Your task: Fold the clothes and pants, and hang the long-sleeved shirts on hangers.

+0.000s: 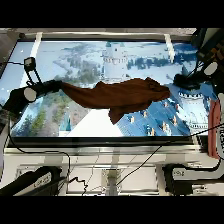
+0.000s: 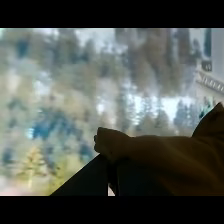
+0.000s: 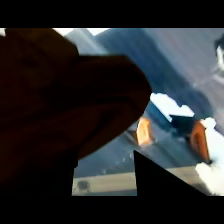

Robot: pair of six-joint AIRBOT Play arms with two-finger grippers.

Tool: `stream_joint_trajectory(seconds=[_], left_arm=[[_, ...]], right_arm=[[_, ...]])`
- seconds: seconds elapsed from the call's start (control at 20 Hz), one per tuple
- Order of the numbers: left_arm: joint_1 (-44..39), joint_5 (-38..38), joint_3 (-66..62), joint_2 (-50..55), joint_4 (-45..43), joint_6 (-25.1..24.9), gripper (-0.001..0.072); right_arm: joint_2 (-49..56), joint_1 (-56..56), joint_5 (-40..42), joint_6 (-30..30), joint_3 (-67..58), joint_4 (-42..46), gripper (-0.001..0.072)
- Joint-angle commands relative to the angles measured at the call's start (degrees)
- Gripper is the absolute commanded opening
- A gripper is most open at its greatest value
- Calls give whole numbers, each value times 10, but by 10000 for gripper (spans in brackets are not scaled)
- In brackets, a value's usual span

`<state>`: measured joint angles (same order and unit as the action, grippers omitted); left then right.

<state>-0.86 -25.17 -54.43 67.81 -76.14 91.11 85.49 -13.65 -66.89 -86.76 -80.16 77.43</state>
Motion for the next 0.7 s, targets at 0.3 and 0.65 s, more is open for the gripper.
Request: stream_joint_trajectory(seconds=[0.3, 0.65], left_arm=[[-2, 73, 0, 1, 34, 0, 20], [-2, 67, 0, 1, 34, 0, 19]], right_arm=[[-66, 110, -26, 77, 225, -267, 332], [-40, 262, 219, -89, 278, -285, 561]])
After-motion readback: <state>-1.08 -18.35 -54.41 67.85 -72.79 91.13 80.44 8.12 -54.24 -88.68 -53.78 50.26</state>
